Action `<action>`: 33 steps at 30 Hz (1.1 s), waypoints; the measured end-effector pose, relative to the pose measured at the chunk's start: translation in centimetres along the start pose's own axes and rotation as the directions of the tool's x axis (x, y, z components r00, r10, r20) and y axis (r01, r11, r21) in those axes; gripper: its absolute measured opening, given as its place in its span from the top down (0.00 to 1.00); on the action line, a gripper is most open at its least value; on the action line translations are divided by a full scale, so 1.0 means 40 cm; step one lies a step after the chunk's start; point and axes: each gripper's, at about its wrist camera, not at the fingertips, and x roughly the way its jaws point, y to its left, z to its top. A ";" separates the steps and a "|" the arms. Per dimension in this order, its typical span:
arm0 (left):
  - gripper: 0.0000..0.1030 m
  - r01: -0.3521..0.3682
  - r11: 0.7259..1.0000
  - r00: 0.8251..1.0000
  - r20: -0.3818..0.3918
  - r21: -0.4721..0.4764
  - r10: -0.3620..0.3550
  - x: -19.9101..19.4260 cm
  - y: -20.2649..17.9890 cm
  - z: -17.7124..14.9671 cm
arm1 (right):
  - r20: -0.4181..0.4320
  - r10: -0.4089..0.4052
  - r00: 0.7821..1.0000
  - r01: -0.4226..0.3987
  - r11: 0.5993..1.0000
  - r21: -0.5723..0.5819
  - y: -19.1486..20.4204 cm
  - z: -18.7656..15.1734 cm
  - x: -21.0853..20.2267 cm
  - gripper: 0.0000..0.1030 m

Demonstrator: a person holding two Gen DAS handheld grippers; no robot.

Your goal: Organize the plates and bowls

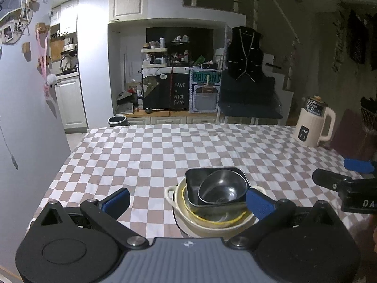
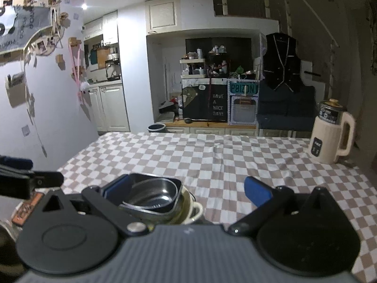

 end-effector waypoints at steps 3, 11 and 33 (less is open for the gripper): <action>0.00 -0.012 0.999 1.000 -0.004 0.040 0.012 -0.017 -0.013 -0.020 | 0.002 -0.009 1.000 0.009 1.000 -0.012 0.002 -0.015 -0.016 0.01; 0.00 -0.029 0.999 0.999 -0.025 0.045 0.030 -0.043 -0.012 -0.065 | -0.032 0.010 0.999 -0.011 0.999 -0.043 0.009 -0.040 -0.028 0.01; 0.00 -0.066 0.993 0.996 -0.055 0.101 0.072 -0.033 -0.018 -0.121 | -0.073 -0.035 0.997 0.031 0.998 -0.046 0.000 -0.097 -0.026 0.01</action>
